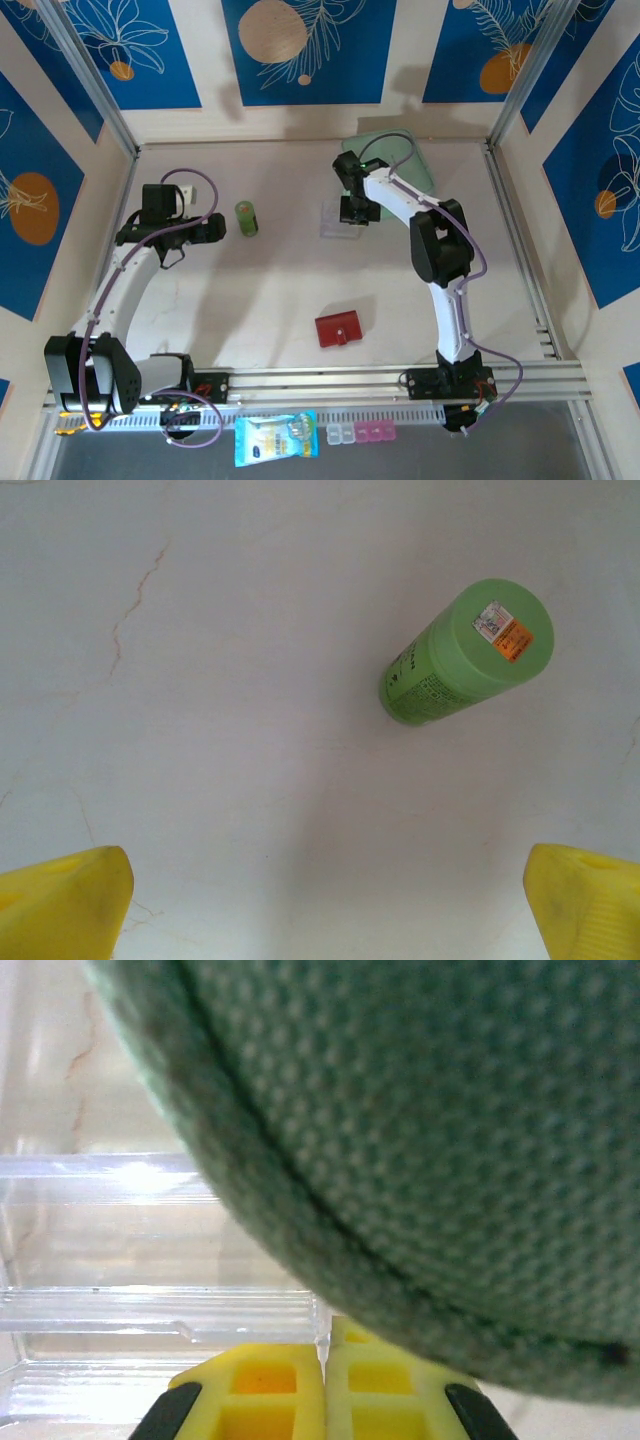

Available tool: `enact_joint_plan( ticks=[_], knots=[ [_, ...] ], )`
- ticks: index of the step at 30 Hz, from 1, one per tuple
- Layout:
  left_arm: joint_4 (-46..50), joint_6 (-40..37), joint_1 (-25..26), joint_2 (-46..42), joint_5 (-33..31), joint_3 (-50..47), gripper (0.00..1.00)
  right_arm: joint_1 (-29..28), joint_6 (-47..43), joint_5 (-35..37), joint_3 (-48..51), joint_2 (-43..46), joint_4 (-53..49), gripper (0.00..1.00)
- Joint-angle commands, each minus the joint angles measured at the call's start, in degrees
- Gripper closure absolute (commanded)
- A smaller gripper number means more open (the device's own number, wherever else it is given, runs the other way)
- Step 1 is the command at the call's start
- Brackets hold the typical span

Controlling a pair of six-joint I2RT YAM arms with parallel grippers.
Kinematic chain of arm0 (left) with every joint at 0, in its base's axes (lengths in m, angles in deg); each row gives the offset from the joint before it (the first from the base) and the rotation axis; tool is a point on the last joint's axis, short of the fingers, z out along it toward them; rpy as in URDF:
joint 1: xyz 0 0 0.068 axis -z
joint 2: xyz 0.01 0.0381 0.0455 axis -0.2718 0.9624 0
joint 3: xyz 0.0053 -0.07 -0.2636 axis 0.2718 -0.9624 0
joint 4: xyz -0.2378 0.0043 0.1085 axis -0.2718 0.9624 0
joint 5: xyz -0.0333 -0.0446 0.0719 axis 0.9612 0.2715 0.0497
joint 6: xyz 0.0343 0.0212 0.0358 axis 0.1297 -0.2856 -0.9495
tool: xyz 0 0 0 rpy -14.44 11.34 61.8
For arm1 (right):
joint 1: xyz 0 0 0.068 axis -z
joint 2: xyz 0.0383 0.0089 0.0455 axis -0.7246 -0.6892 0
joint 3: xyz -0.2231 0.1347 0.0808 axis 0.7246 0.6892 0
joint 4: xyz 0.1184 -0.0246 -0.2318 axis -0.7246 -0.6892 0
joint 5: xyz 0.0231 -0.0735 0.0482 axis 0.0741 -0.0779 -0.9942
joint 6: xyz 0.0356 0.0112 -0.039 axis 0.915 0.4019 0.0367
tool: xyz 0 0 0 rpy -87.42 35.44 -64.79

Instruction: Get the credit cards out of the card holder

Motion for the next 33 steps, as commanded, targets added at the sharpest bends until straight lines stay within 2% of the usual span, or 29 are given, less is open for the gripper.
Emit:
enact_joint_plan(
  ticks=[1, 7, 15, 33],
  knots=[
    [1.5, -1.0, -0.6, -1.2, -0.7, -0.8, 0.00, 1.2, -0.8, 2.9, 0.2, 1.8, -2.1, 0.96],
    [1.5, -1.0, -0.6, -1.1, -0.8, -0.8, 0.00, -1.3, -5.2, -0.8, -2.7, 1.1, -2.3, 0.95],
    [1.6, -1.1, -0.6, -1.0, -1.0, -0.8, 0.00, -5.6, -2.0, -0.2, -8.1, -2.7, -6.5, 0.95],
    [1.6, -1.1, -0.6, -1.0, -0.9, -0.9, 0.00, -6.3, 1.5, -0.4, -7.0, -4.4, -4.0, 0.92]
  ],
)
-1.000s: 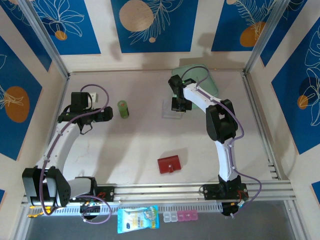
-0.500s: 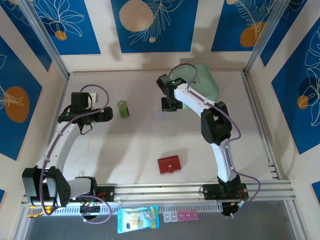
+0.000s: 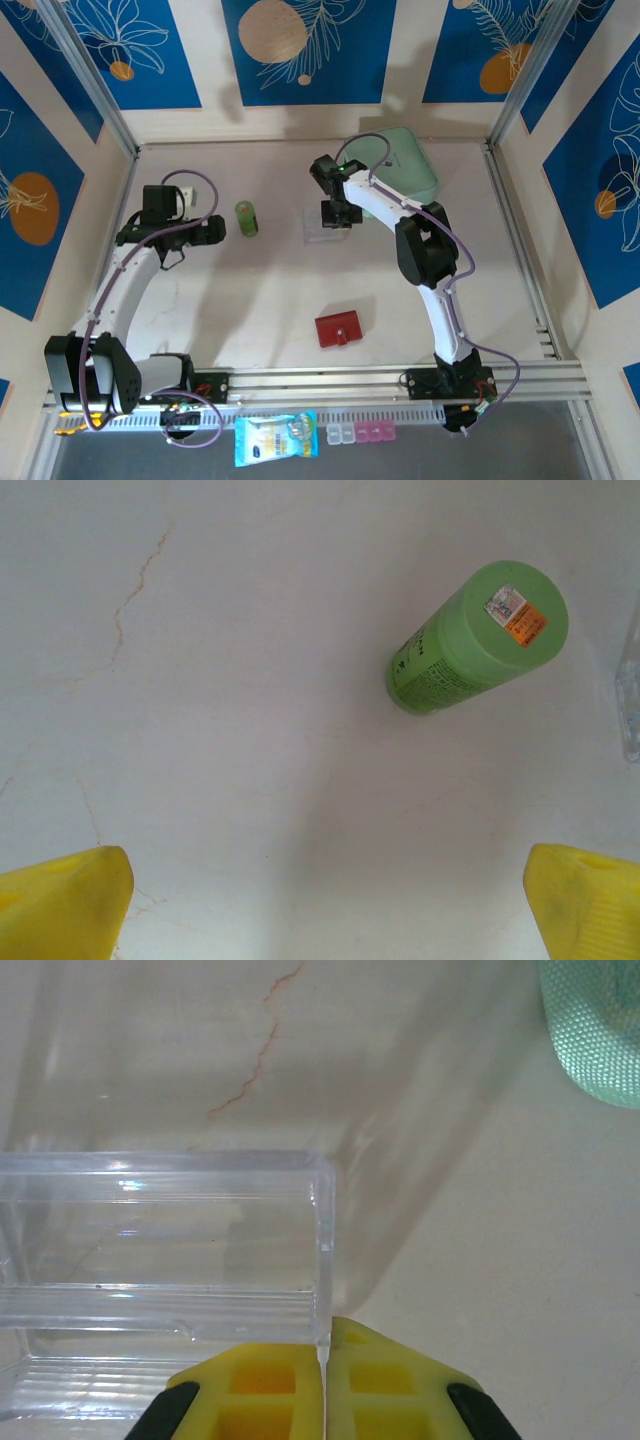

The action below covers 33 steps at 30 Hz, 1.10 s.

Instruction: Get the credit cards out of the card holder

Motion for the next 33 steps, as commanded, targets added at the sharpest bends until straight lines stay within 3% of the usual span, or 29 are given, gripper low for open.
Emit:
enact_joint_plan(
  ticks=[1, 13, 25, 33],
  knots=[
    [0.8, -1.1, -0.6, -1.0, -0.4, -0.6, 0.00, 0.4, 1.8, -0.4, 0.0, -0.6, -0.1, 0.92],
    [0.8, -1.0, -0.6, -1.1, -0.2, -0.5, 0.00, 0.3, 1.4, 1.0, -0.4, 1.5, -0.7, 0.82],
    [0.8, -1.0, -0.6, -0.9, 0.2, -0.4, 0.00, 0.1, 0.5, 2.0, 0.7, 6.0, -2.4, 0.79],
    [0.8, -0.7, -0.6, -1.1, 0.7, -0.4, 0.00, -0.4, 0.9, -1.0, 6.8, 11.9, -0.8, 0.78]
  ],
)
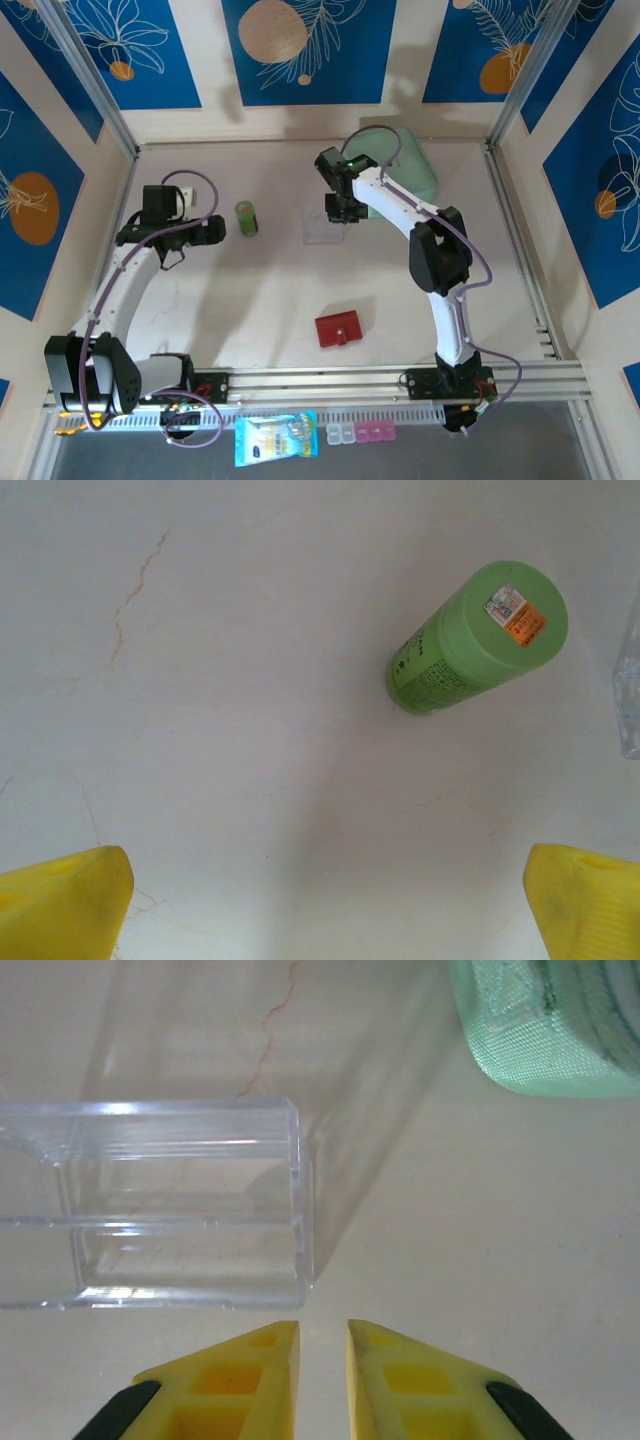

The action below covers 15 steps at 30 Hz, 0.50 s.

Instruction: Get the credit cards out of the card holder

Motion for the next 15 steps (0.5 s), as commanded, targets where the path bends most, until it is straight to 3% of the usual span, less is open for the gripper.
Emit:
enact_joint_plan(
  ticks=[1, 10, 15],
  knots=[
    [0.8, -0.7, -0.6, -1.1, 0.8, -0.4, 0.00, -0.6, 0.3, -2.2, 4.3, 5.0, -0.2, 0.78],
    [0.4, 0.1, -0.3, -1.4, 2.7, -0.7, 0.00, -4.7, 3.3, -7.4, 21.5, 18.3, 2.4, 0.72],
    [0.1, 0.4, -0.3, -2.1, 3.3, -0.9, 0.00, -10.9, 12.2, -11.1, 30.6, 25.6, 3.1, 0.55]
  ],
)
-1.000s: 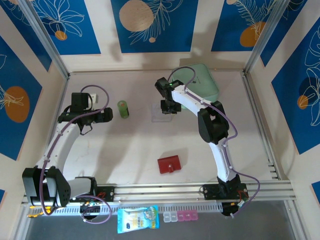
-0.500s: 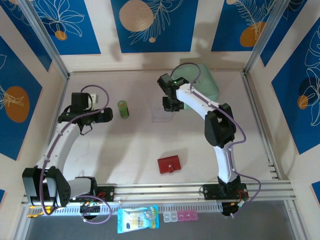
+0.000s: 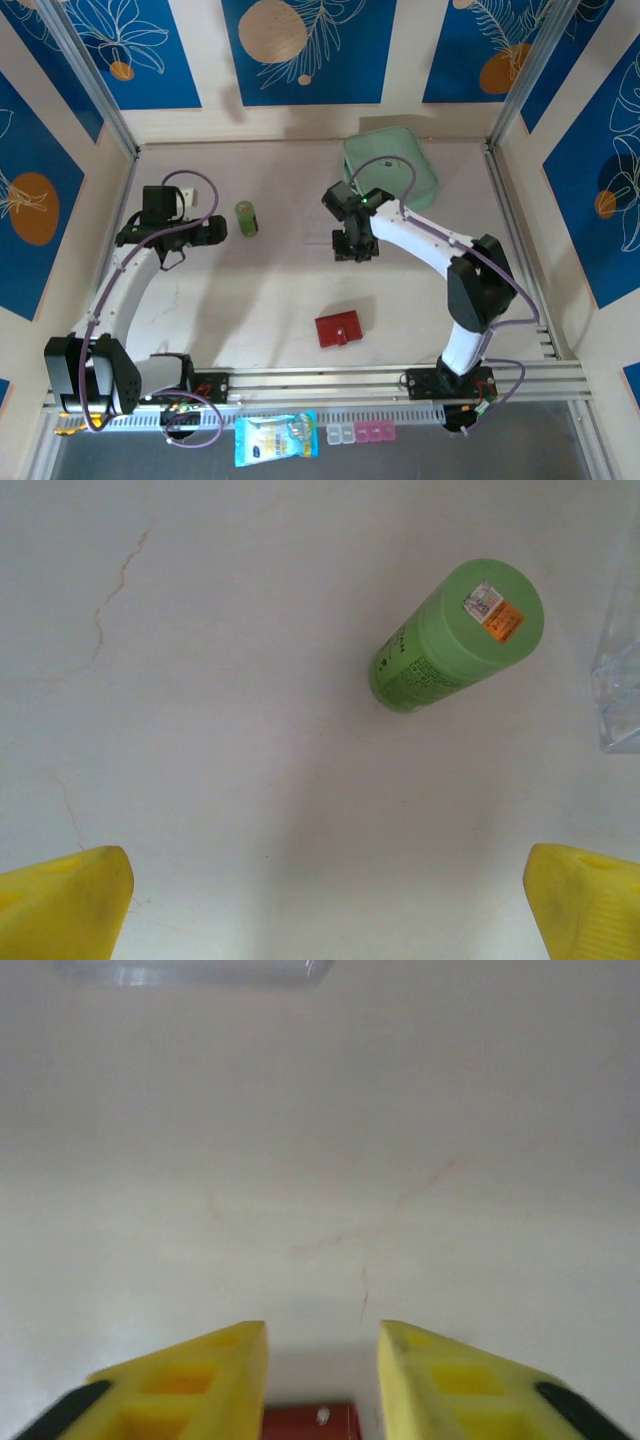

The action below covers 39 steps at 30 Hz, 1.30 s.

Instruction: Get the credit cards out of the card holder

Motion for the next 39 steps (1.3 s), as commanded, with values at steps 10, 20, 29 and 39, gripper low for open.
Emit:
enact_joint_plan(
  ticks=[10, 20, 29, 39],
  knots=[
    [-0.6, 0.8, -0.2, -3.7, 4.0, -0.9, 0.00, -11.7, 44.2, -6.8, 18.1, 14.6, 8.4, 0.12],
    [-1.2, 1.5, 0.0, -5.5, 5.3, -1.5, 0.00, -11.7, 70.0, -14.2, 29.1, 14.9, 12.8, 0.01],
    [-1.5, 1.9, 0.3, -5.1, 6.3, -1.6, 0.00, -13.5, 76.3, -14.7, 33.3, 13.0, 22.1, 0.01],
    [-1.7, 2.1, 0.8, -5.0, 6.8, -1.6, 0.00, -14.2, 76.6, -15.0, 31.9, 7.5, 24.5, 0.00]
  ],
)
